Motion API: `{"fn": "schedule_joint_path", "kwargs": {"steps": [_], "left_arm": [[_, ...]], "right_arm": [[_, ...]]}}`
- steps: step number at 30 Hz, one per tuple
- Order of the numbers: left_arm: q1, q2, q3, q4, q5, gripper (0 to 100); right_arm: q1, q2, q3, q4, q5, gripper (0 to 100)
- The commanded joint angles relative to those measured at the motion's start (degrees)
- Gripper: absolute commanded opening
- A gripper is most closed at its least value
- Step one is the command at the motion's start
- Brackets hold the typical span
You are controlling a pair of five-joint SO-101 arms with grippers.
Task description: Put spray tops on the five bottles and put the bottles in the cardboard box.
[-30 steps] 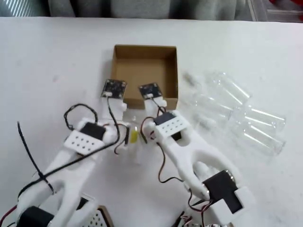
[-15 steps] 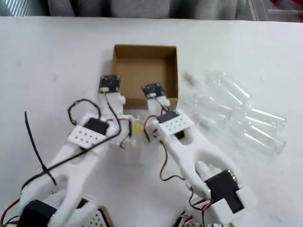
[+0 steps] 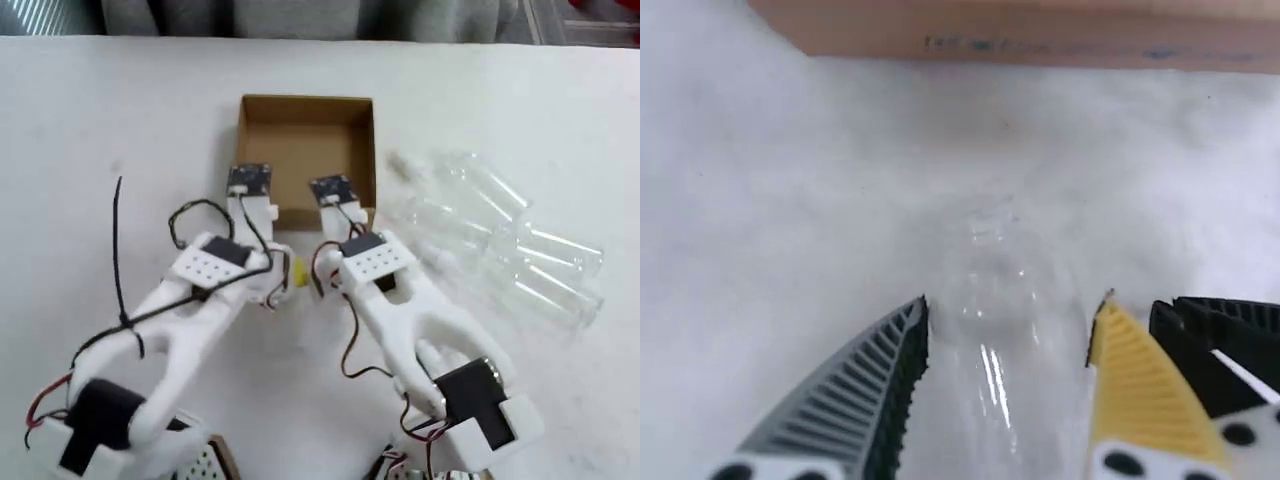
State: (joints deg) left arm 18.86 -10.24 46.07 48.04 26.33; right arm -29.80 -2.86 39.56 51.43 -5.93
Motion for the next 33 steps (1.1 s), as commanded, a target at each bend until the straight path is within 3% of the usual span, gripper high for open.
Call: {"fn": "schedule_joint_path", "kwargs": {"steps": [1, 16, 19, 27, 33], "left_arm": [[2.77, 4.09, -6.42, 1.58, 0.53, 28], [1.19, 9.89, -8.79, 5.54, 0.0, 28], [1.19, 9.89, -8.62, 5.8, -3.08, 27], [1.19, 10.24, -9.14, 6.51, -10.2, 1], [0.4, 9.8, -9.23, 6.68, -10.64, 2]], "right_arm": [[-0.4, -0.48, -2.2, 0.22, 0.62, 1.6], [-0.31, -0.48, -2.29, 0.13, 0.62, 1.6], [-0.31, -0.48, -2.29, 0.13, 0.62, 1.6], [0.84, -0.48, -2.37, 0.13, 0.62, 1.6], [1.89, -0.92, -2.37, 0.22, 0.62, 1.6]]}}
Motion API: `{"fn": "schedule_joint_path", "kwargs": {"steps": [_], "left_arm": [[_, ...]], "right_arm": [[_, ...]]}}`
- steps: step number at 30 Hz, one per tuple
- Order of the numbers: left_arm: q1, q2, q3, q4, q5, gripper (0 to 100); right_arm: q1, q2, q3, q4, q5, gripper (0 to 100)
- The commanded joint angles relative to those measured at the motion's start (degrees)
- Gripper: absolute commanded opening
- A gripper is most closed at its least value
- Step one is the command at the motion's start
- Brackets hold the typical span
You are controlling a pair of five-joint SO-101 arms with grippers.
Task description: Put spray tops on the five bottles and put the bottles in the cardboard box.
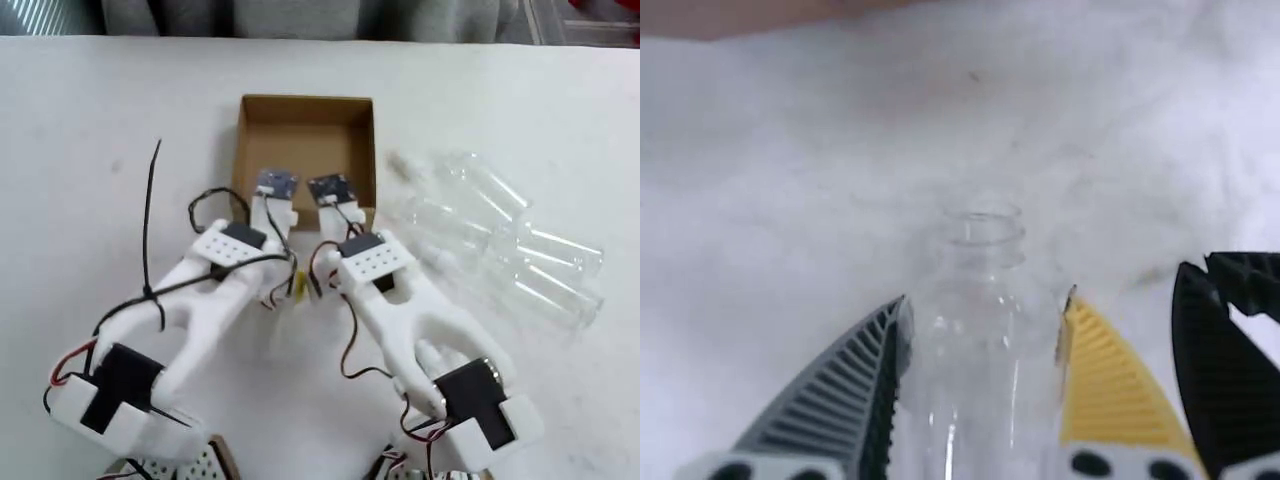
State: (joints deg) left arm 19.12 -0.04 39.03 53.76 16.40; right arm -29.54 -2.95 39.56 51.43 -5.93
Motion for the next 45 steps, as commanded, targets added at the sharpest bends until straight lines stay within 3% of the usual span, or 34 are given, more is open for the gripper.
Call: {"fn": "schedule_joint_path", "kwargs": {"steps": [1, 8, 16, 24, 29, 34, 42, 45], "left_arm": [[-0.66, -0.48, -2.2, 0.97, -0.79, 2], [-5.41, -0.48, -4.48, 1.05, -8.97, 2], [-5.58, -1.8, -3.78, 0.53, -12.22, 3], [-5.23, -15.34, 9.49, -8.97, -12.4, 9], [-5.58, -17.01, 9.76, -7.21, -12.31, 10], [-5.58, -17.01, 10.02, -6.15, -11.16, 21], [-8.66, -16.92, 7.74, -1.23, -10.2, 22], [-9.19, -16.92, 6.51, 2.55, -10.02, 29]], "right_arm": [[2.07, -0.84, -2.37, 0.22, 0.62, 1.6], [3.21, -0.92, -2.37, 0.22, 0.7, 1.6], [3.3, -0.92, -2.37, 0.22, 0.7, 1.6], [3.3, -0.92, -2.37, 0.22, 0.7, 1.6], [3.3, -0.66, -2.37, 0.22, 0.7, 1.6], [3.3, -0.48, -2.37, 0.22, 0.7, 1.6], [3.38, -0.48, -2.37, 0.22, 0.7, 1.6], [3.38, -0.4, -2.37, 0.22, 0.7, 1.6]]}}
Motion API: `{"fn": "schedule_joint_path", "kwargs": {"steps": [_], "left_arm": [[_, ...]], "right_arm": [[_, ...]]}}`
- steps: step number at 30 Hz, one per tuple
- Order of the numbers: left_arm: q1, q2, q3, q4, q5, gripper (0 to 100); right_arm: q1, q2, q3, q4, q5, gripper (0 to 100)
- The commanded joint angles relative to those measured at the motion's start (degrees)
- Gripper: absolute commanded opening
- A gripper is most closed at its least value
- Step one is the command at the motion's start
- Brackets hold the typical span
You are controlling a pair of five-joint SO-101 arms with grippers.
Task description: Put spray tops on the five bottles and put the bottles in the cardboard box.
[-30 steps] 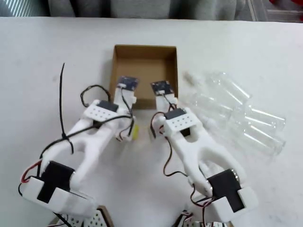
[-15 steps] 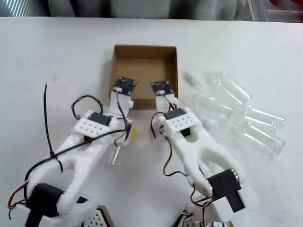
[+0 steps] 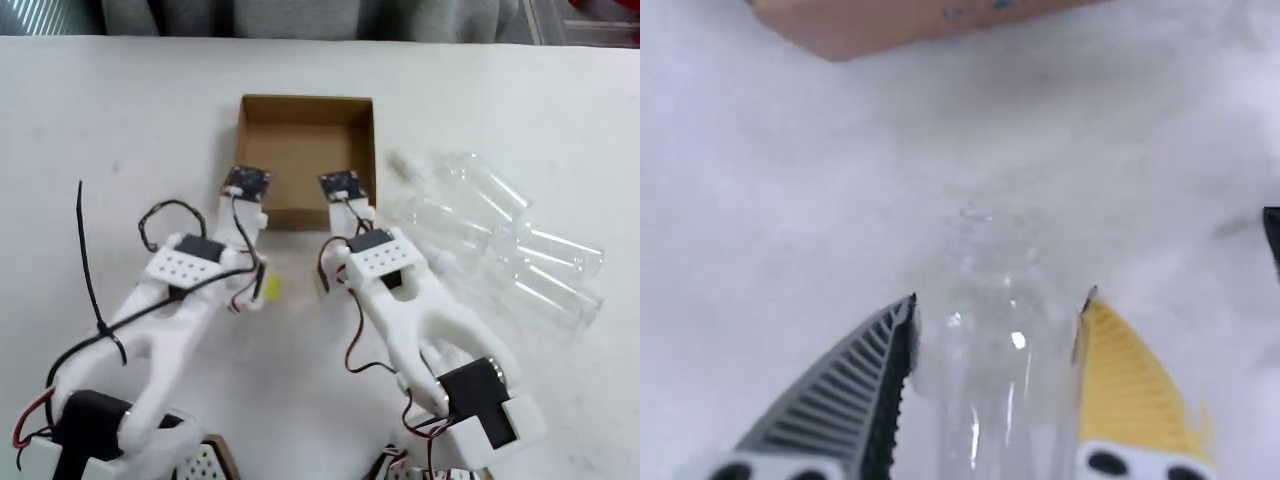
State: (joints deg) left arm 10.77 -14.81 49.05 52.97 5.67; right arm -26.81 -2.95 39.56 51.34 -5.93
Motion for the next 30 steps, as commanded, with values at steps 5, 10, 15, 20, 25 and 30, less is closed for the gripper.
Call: {"fn": "schedule_joint_path", "kwargs": {"steps": [5, 10, 15, 20, 25, 30], "left_arm": [[-0.48, -2.15, -3.52, 5.19, 0.44, 31], [-0.57, -2.15, -3.52, 5.63, 0.35, 31], [-0.48, -1.54, -5.45, 8.79, -1.41, 31], [-0.92, 8.04, -13.27, 13.19, -1.32, 31], [-0.92, 19.03, -23.03, 18.2, -1.32, 31], [-0.92, 21.32, -24.09, 16.53, -1.23, 31]], "right_arm": [[0.66, -0.4, -2.37, 0.31, 0.7, 1.6], [0.66, -0.4, -2.37, 0.31, 0.7, 1.6], [0.66, -0.4, -2.37, 0.31, 0.7, 1.6], [0.57, -0.4, -2.37, 0.04, 0.7, 1.6], [0.57, -0.4, -2.37, 0.04, 0.7, 1.6], [0.57, -0.4, -2.37, 0.04, 0.7, 1.6]]}}
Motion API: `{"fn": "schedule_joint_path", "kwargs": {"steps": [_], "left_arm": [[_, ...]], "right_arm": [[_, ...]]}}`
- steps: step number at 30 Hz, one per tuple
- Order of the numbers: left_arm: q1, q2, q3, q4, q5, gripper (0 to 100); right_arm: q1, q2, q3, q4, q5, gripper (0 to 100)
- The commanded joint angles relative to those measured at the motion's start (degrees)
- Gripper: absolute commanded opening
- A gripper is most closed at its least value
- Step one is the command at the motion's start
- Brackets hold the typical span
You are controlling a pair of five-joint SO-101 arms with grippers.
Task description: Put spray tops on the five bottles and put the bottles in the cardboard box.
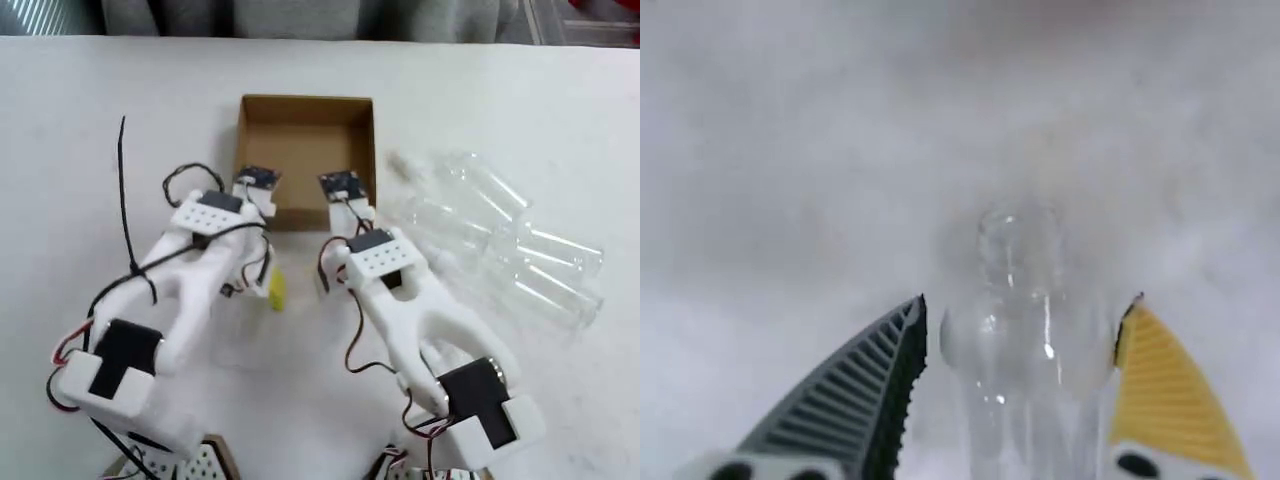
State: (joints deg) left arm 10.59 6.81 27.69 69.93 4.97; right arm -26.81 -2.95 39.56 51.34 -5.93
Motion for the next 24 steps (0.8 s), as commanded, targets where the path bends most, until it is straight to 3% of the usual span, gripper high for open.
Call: {"fn": "schedule_joint_path", "kwargs": {"steps": [1, 12, 16, 24], "left_arm": [[-0.75, -0.4, -2.73, -0.7, -0.35, 30], [1.01, 0.4, 1.14, -5.36, 1.67, 13], [1.19, 0.31, 1.14, -5.1, -2.37, 7], [-0.75, -4.7, 1.76, -5.36, -3.08, 7]], "right_arm": [[0.57, -0.4, -2.37, 0.04, 0.7, 1.6], [0.48, -0.4, -2.37, 0.04, 0.7, 1.6], [0.48, -0.4, -2.37, 0.04, 0.7, 1.6], [0.57, -0.84, -2.37, 0.22, 2.37, 1.6]]}}
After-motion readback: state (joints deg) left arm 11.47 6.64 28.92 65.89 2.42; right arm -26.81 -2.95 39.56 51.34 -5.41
